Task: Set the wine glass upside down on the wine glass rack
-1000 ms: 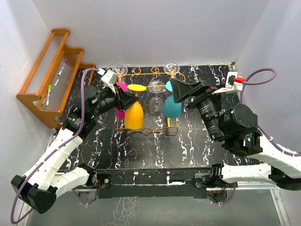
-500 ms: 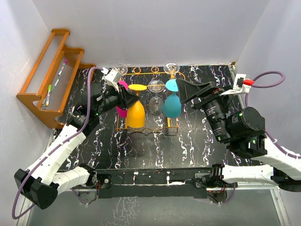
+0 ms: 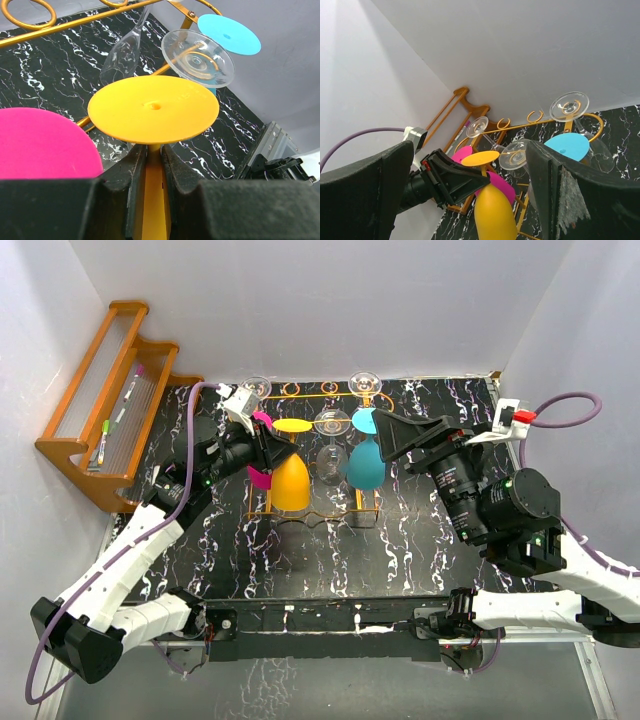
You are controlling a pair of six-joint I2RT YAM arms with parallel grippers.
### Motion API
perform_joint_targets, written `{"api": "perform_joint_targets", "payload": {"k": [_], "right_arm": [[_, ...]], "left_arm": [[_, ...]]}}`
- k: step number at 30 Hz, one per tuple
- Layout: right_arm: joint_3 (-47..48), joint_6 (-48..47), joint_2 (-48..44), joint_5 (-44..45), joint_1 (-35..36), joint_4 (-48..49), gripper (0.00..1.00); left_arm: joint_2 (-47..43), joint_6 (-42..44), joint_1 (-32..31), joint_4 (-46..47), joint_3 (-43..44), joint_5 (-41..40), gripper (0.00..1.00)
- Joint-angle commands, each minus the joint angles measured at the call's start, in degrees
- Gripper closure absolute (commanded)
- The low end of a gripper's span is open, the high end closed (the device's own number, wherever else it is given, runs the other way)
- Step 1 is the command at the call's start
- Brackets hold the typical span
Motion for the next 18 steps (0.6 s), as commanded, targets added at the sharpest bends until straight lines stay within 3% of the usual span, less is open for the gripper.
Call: {"api": "perform_joint_targets", "payload": {"k": [1,8,18], "right_arm": [[-0.13,-0.24,-1.08,-0.48,0.18,2.13,0.02],[-0.2,-0.26,-1.15,-0.49,0.17,2.13,0.02],[-0.33,-0.3,-0.69,-0.46,0.24,2.11,0.02]], "left_arm": [[-0.46,-0.27,-0.19,0.82,1.81,0.1,0.84],[-0.92,0.18,-0.18,-0.13,2.18,-0.38,0.7],[-1.78,0.2,-0.25,-1.1,1.71,-0.07,0.67]]}}
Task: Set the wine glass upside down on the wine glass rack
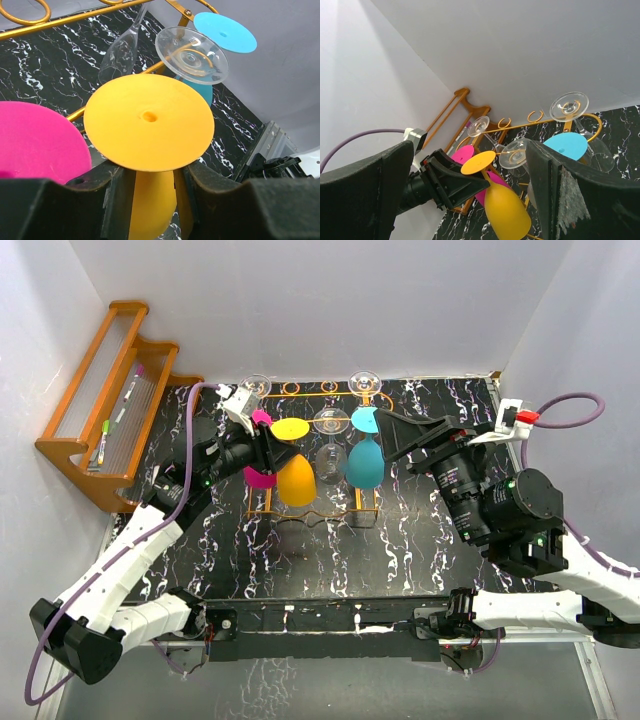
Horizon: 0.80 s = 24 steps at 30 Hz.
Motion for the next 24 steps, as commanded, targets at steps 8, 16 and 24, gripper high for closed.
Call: {"api": "perform_joint_targets", "payload": {"k": [8,16,24], "right_arm": [[-0.43,-0.04,-0.3,-0.93,0.2,2.08,0.02],[-0.83,0.25,-0.54,-0.95,0.23,2.08,0.02],[-1.26,0.48,-1.09,-1.32,0.18,2.08,0.02]], "left_arm": [[-1.32,-0.24,-0.04,-1.22,1.85,-0.38,0.59],[-0.34,0.78,-0.01,-2.13,3.4,-1.24,0.57],[-0.02,-1.25,0.62,-3.18,5.11,-2.27,0.57]]}}
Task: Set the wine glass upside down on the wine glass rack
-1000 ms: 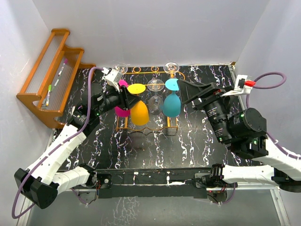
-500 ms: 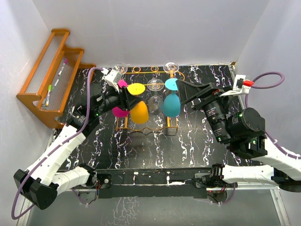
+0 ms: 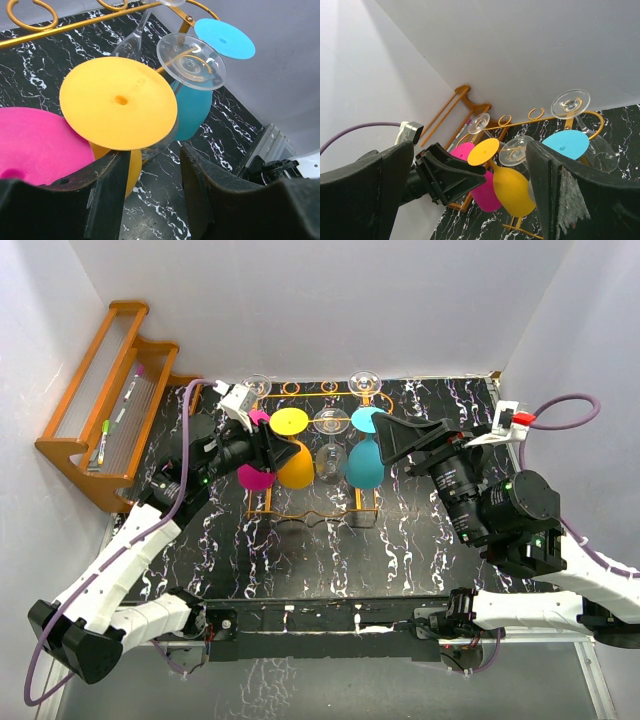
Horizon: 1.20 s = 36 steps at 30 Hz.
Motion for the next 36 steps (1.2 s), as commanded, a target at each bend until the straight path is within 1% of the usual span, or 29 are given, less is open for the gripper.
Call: {"api": "perform_joint_targets", "payload": {"k": [1,7,16,17,20,21,23,25,26,27,29,30,32,33,34,35,36], "right_arm": [[-0.2,0.37,-0.87,-0.74,0.23,2.06,0.02],[-0.2,0.42,-0.79,-1.08,0.18,2.04,0.02],[-0.38,0.37,-1.65,-1.11,0.24,1.91,0.02],[-0.27,0.15,-1.69,-1.1,0.24,1.49,0.02],[2.71,-1.8,-0.26,-1.27,0.2,-2.56,0.02],[3.67,-3.25,0.4,-1.23,0.23,-4.03,0.02],[2.96,-7.42,1.13,-0.64,0.23,-3.46,0.02],[-0.1,-14.52,1.17,0.9,0.22,3.84,0.02],[-0.18,-15.62,1.97,2.66,0.19,5.05,0.02],[1.38,-16.25,3.48,5.42,0.15,4.05,0.02],[6.58,-17.0,7.51,11.59,0.04,-0.94,0.02],[8.43,-17.56,8.66,12.93,-0.4,-2.6,0.02],[10.31,-18.49,9.26,11.4,-3.47,-2.62,0.02],[11.0,-18.97,9.64,8.81,-6.79,-2.72,0.02],[13.28,-17.81,10.82,5.65,-11.21,-5.44,0.02],[16.99,-14.39,12.94,0.44,-17.68,-10.52,0.02],[21.12,-10.21,16.29,-8.04,-25.53,-17.59,0.02]], "left_arm": [[0.08,-1.51,0.72,-0.57,3.34,-1.48,0.58],[0.6,-2.26,1.26,-1.33,4.9,-1.7,0.6],[0.45,-3.22,1.67,-1.67,4.34,0.14,0.6],[0.34,-3.27,1.7,-1.81,4.43,0.74,0.58],[-0.08,-2.48,1.68,-2.71,4.73,2.3,0.44],[-0.28,-2.07,1.68,-3.02,4.77,2.53,0.42],[-0.59,-1.12,1.68,-4.05,5.18,2.74,0.4],[-1.23,-0.67,1.68,-4.65,5.34,2.8,0.39],[-1.47,-0.44,1.7,-5.07,5.45,2.9,0.39],[-1.87,-0.3,1.72,-5.44,5.6,3.0,0.38],[-2.35,0.37,1.68,-6.37,6.1,3.13,0.38],[-2.47,0.67,1.73,-6.97,6.53,3.23,0.37],[-2.68,1.45,1.77,-8.06,7.15,3.83,0.36],[-2.72,1.57,1.77,-8.56,7.53,4.15,0.35],[-2.82,1.56,1.79,-9.02,7.89,4.54,0.34],[-2.82,1.49,1.77,-9.3,8.27,5.03,0.34],[-2.98,1.19,1.81,-9.47,8.48,5.42,0.33]]}}
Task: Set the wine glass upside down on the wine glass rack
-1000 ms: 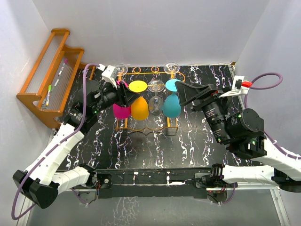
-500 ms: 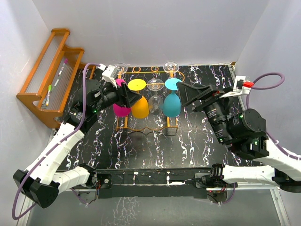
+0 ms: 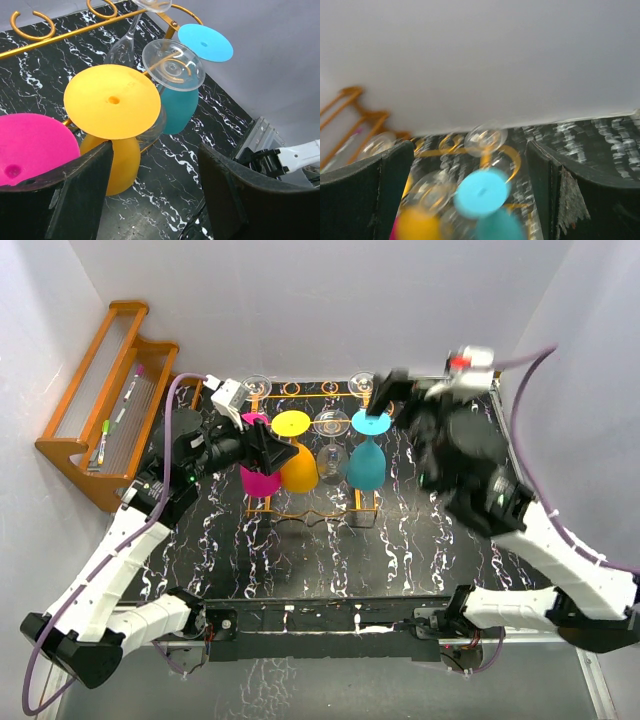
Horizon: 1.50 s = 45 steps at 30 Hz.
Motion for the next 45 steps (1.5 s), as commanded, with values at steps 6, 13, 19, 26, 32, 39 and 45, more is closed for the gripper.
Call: {"api": "perform_joint_targets", "payload": {"k": [6,13,19,26,32,39,45], "right_arm": [[13.67,16.66,11.13,-42.85,-50.67,-16.23,0.02],[6.23,23.89,14.13,-51.92,-65.27,-18.5,0.02],[-0.8,37.98,17.77,-46.14,-67.52,-29.27,0.02],[-9.05,38.19,14.15,-41.52,-67.54,-31.57,0.02],[-12.93,38.43,10.06,-42.01,-67.55,-28.13,0.02],[-11.77,36.55,13.58,-44.32,-67.5,-31.26,0.02],[-13.47,36.96,13.68,-46.65,-67.5,-30.67,0.02]], "left_arm": [[-3.18,1.1,0.86,-2.26,5.14,3.16,0.31],[-4.8,4.68,2.12,-3.6,9.53,3.87,0.3],[-6.48,12.19,2.52,-4.56,13.9,-0.82,0.28],[-7.1,29.17,10.14,-2.23,14.27,-25.64,0.24],[0.4,38.11,16.82,-11.81,15.71,-43.88,0.05],[14.79,24.98,31.97,-41.48,31.44,-25.16,0.03],[10.47,11.66,39.02,-38.39,27.15,-15.92,0.03]]}}
